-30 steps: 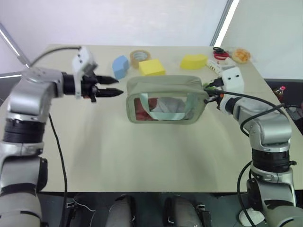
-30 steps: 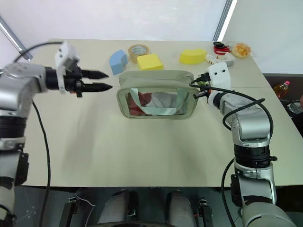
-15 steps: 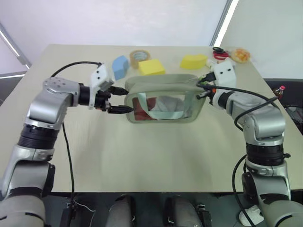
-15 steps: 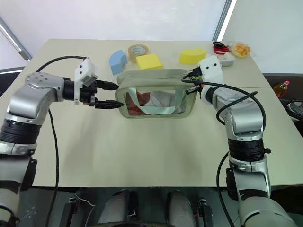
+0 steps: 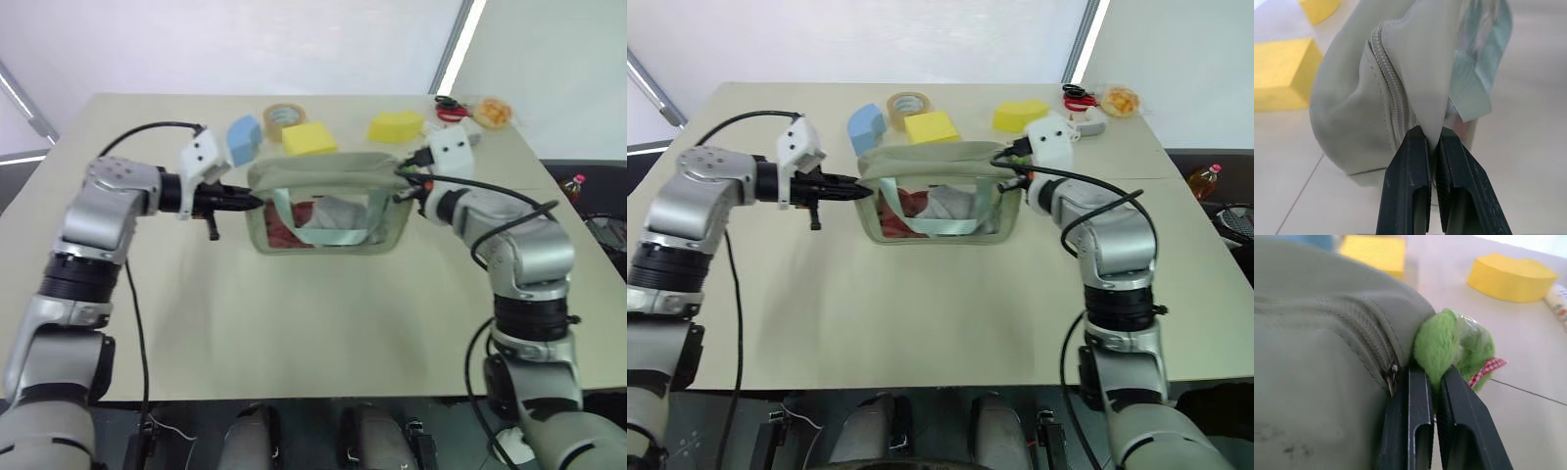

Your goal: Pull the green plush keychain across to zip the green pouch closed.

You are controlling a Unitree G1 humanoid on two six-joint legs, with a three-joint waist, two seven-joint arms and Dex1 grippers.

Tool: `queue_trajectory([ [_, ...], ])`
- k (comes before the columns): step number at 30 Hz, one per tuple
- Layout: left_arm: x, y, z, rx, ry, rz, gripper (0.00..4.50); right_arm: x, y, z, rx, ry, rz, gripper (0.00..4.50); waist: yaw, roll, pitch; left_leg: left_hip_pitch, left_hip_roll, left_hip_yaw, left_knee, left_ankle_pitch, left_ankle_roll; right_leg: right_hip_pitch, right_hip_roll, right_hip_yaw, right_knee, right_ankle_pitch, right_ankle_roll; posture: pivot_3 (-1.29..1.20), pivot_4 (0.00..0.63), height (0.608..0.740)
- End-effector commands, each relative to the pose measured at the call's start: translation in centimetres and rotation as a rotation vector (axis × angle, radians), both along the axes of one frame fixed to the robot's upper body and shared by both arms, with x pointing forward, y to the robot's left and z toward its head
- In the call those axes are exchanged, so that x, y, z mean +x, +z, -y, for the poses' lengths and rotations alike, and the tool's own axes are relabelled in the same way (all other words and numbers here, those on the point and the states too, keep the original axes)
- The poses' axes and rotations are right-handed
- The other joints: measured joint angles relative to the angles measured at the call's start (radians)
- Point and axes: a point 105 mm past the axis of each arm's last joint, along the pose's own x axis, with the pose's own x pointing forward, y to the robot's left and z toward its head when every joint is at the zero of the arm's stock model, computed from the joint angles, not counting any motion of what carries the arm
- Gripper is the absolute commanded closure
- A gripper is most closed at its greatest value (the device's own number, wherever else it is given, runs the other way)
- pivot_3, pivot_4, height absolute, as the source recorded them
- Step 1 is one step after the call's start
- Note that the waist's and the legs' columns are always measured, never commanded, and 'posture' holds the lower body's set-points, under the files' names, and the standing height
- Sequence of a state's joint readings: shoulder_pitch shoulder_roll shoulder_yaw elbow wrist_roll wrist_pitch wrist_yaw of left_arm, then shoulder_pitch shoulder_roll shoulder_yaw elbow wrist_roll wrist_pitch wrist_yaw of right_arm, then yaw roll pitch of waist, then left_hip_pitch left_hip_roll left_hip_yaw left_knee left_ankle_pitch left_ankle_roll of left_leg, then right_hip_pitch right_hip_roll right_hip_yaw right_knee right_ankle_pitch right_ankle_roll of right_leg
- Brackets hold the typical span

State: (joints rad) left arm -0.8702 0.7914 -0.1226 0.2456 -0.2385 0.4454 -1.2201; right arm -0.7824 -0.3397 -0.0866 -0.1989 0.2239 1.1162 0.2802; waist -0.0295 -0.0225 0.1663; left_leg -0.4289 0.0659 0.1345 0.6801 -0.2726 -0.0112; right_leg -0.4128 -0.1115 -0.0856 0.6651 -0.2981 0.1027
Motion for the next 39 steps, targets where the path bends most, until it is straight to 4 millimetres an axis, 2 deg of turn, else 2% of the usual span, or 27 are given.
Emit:
queue_trajectory([
  [1,-0.6,1.9,-2.0,0.028,0.037,0.055,4.47,-0.7,2.6,-4.3,0.064,0.136,0.071,4.5,-0.004,0.0,0.0,0.0,0.0,0.0,0.0,0.0,0.0,0.0,0.0,0.0,0.0,0.0,0.0,0.0,0.15,0.74],
  [4,-1.1,1.9,-3.4,0.042,0.074,0.045,4.47,-1.0,2.8,-6.0,0.084,0.181,0.068,4.5,-0.004,0.0,0.0,-0.001,0.0,0.0,0.0,0.0,0.0,0.0,0.0,0.0,0.0,0.0,0.0,0.0,0.15,0.74],
  [6,-1.5,1.3,-4.3,0.052,0.099,0.027,4.47,-1.3,2.5,-6.5,0.089,0.196,0.059,4.5,-0.003,0.0,0.0,-0.001,0.0,0.0,0.0,0.0,0.0,0.001,0.0,0.0,0.0,0.0,0.0,0.0,0.15,0.74],
  [10,-2.0,0.6,-4.3,0.056,0.102,0.02,4.47,-1.4,1.5,-4.0,0.069,0.125,0.026,4.5,0.009,0.0,0.0,-0.001,0.0,-0.001,0.0,0.0,0.0,0.001,0.0,0.0,0.0,0.0,0.0,0.0,0.15,0.74],
  [14,-2.1,-0.1,-4.5,0.053,0.121,-0.001,4.47,-1.8,1.1,1.0,-0.01,-0.036,0.027,4.5,0.017,0.0,0.0,-0.001,0.0,-0.001,0.0,0.0,0.0,0.001,0.0,0.0,0.0,0.0,0.0,0.0,0.15,0.74],
  [20,-2.2,-0.5,-4.3,0.055,0.115,-0.022,4.47,-2.2,-0.2,4.1,-0.042,-0.183,0.032,4.5,0.012,0.001,0.0,0.001,0.0,0.0,0.0,0.0,0.0,0.001,0.0,0.0,0.0,0.0,0.0,0.0,0.15,0.74],
  [25,-1.8,-0.4,-3.6,0.058,0.099,-0.018,4.47,-2.0,-3.8,1.9,-0.06,-0.15,-0.022,4.5,0.016,0.001,-0.001,0.001,-0.001,0.0,0.0,0.0,0.0,0.003,-0.001,0.0,-0.001,0.0,0.0,0.0,0.15,0.74],
  [31,-1.8,-0.5,-3.3,0.064,0.084,-0.025,4.47,-0.8,-5.7,-1.7,-0.084,-0.052,-0.002,4.5,0.016,0.001,-0.001,0.001,-0.001,-0.001,0.0,0.0,0.0,0.003,-0.001,0.0,-0.001,0.0,0.0,0.0,0.15,0.74],
  [35,-1.9,-0.5,-3.2,0.063,0.087,-0.022,4.47,-1.1,-8.8,-3.1,-0.225,0.069,-0.028,4.5,0.017,0.001,-0.001,0.001,-0.001,-0.001,0.0,0.0,0.0,0.003,-0.001,0.0,-0.001,0.0,0.0,0.0,0.15,0.74],
  [39,-1.9,-0.5,-3.2,0.062,0.092,-0.019,4.47,-1.9,-12.0,-2.6,-0.554,0.212,0.016,4.5,0.015,0.0,-0.001,0.002,-0.001,-0.001,0.0,0.0,0.0,0.004,-0.001,0.0,-0.002,0.0,0.0,0.0,0.15,0.74],
])
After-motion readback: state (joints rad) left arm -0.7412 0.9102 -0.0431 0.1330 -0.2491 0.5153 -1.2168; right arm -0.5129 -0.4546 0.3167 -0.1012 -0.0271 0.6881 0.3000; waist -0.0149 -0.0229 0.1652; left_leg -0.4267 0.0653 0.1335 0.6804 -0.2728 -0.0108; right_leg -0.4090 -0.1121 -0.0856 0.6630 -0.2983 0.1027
